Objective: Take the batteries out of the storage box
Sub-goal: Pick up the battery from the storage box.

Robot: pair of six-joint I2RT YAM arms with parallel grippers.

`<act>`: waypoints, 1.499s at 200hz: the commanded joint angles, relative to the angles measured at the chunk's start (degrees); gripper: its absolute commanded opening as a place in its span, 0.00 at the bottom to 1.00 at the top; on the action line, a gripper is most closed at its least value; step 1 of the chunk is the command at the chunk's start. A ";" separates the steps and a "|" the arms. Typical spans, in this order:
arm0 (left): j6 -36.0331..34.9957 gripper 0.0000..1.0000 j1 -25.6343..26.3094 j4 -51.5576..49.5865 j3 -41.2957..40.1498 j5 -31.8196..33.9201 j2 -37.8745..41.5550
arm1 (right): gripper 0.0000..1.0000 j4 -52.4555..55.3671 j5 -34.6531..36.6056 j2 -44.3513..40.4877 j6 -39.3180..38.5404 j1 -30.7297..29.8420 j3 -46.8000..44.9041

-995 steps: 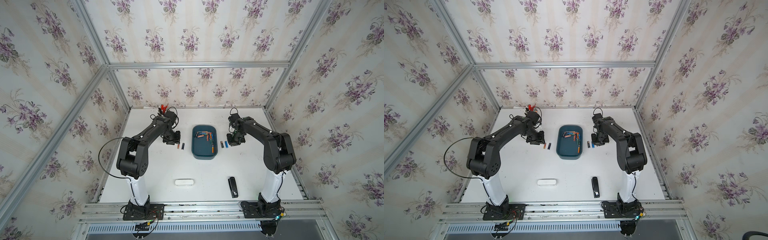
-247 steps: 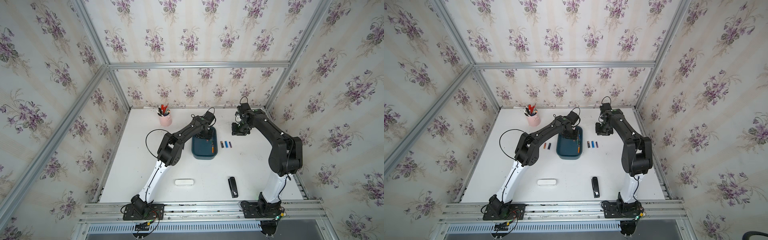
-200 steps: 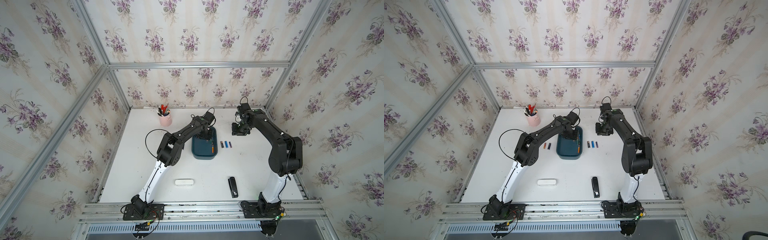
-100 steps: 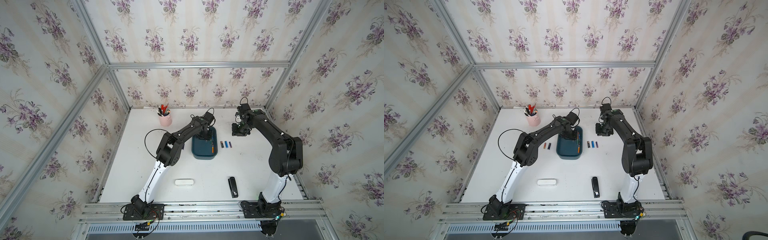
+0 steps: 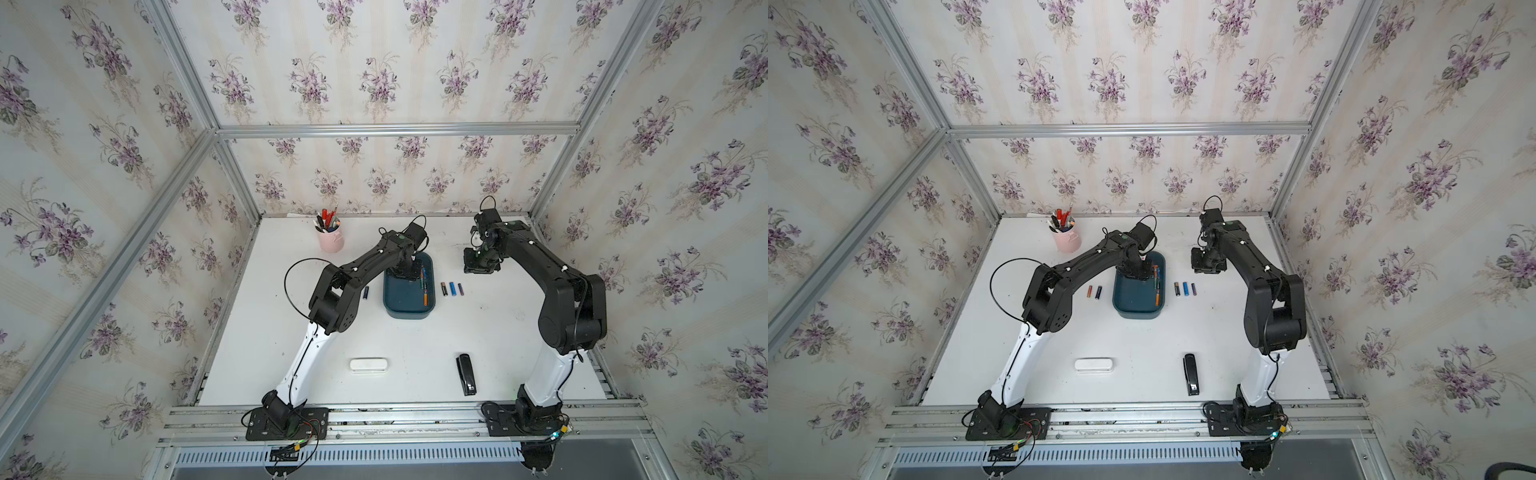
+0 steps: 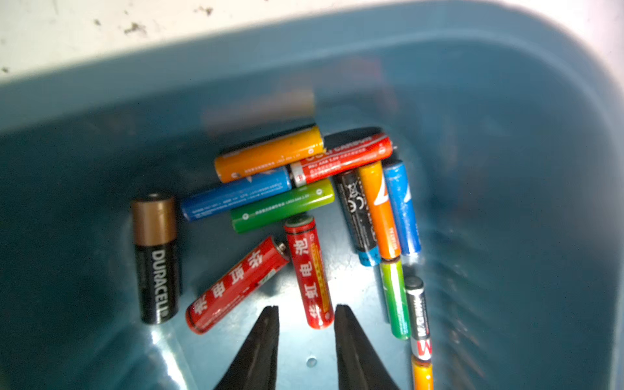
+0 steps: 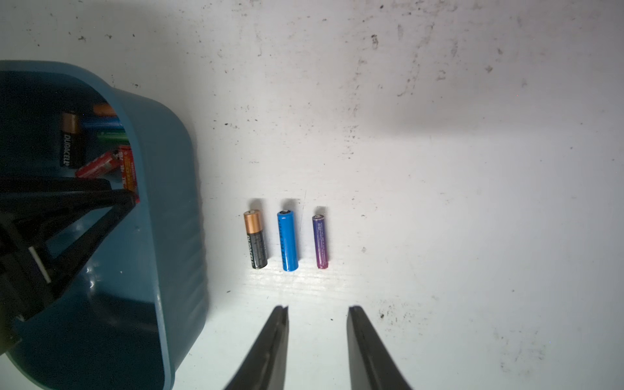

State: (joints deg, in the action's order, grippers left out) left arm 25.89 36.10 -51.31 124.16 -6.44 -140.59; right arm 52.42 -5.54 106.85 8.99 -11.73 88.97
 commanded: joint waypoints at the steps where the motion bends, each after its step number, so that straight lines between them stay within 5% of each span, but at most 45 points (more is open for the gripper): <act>1: -0.87 0.33 -0.33 -1.23 0.99 0.46 -0.93 | 0.35 -0.18 0.05 -0.41 -0.06 0.02 0.23; 82: -0.93 0.33 -0.45 -2.60 5.22 0.28 -4.90 | 0.35 0.04 -0.08 -0.60 -0.12 -0.05 0.14; 171: 0.14 0.20 -0.76 -2.01 4.35 -2.51 -3.74 | 0.34 -0.54 -0.27 -1.24 0.84 -0.10 -0.38; 229: 0.22 0.19 -1.91 -1.27 0.59 -4.94 1.88 | 0.34 -1.10 -0.09 -1.30 2.29 -1.65 -0.59; 300: 0.81 0.19 -5.53 3.12 -14.66 -7.81 17.13 | 0.34 -1.34 0.01 1.62 4.88 -5.99 3.36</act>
State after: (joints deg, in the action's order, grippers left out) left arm 26.55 32.05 -50.00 113.56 -13.10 -127.90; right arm 51.27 -5.63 107.33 12.23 -16.56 90.70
